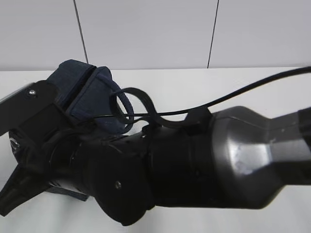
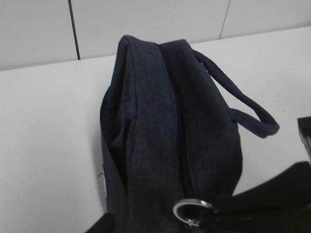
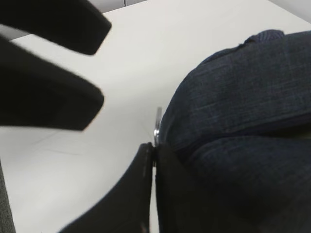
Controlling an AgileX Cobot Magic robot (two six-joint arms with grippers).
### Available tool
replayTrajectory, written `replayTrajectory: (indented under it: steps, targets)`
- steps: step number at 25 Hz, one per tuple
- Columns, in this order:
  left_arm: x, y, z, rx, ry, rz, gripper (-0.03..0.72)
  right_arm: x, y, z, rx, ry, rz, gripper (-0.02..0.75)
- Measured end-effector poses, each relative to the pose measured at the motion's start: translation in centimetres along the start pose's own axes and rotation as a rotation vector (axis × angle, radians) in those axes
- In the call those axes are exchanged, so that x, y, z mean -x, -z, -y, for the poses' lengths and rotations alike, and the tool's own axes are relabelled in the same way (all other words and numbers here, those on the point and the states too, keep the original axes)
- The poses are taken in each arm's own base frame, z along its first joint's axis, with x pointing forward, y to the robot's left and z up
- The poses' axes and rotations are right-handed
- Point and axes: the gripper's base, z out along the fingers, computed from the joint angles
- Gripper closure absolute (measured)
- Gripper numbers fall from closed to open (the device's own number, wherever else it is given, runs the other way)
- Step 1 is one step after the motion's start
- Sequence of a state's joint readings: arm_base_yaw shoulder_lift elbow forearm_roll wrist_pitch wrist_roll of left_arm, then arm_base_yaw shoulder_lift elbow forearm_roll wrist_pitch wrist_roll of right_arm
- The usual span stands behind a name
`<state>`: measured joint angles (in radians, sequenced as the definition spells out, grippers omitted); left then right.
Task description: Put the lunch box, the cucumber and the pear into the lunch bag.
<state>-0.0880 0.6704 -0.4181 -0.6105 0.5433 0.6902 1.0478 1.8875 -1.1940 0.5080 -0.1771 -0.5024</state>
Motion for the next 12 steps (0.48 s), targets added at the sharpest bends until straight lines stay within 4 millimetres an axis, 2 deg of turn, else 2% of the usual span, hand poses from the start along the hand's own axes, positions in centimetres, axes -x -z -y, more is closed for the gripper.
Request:
replayTrajectory:
  steps: [7, 12]
  targets:
    - [-0.37, -0.54, -0.16, -0.037, 0.104, -0.06, 0.327, 0.21, -0.02, 0.07, -0.001, 0.0, -0.007, 0.738]
    - [-0.32, -0.61, -0.22, -0.065, 0.169, -0.073, 0.327, 0.22, -0.01, 0.91, -0.015, -0.029, -0.016, 0.738]
